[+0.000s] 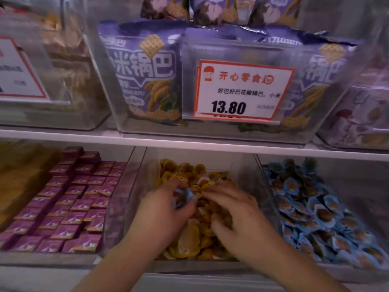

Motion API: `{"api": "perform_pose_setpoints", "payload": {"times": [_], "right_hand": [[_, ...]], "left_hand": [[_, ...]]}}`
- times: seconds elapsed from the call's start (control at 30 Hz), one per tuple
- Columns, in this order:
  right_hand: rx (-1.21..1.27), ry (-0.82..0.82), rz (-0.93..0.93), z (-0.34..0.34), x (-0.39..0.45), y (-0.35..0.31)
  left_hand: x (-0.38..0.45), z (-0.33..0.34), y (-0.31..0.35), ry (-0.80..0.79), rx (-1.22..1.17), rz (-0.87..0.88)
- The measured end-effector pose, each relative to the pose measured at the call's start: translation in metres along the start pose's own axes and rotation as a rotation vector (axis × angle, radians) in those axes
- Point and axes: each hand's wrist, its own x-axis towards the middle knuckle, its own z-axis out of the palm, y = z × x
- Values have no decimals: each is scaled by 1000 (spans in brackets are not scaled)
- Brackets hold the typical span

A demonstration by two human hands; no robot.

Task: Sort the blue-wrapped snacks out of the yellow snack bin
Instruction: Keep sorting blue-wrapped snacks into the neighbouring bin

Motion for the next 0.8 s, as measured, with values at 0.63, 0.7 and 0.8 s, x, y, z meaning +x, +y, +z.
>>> {"api": "perform_pose_setpoints", "payload": {"times": [0.63,0.7,0.8], "right_hand": [[1198,426,460,-63,-34,6],[669,546,441,-80,-33,33],[-74,297,418,-103,-36,70]], "left_hand": [[-28,21,73,-38,104,631],[-23,6,65,84,102,607],[-16,-31,33,240,238,479]]}}
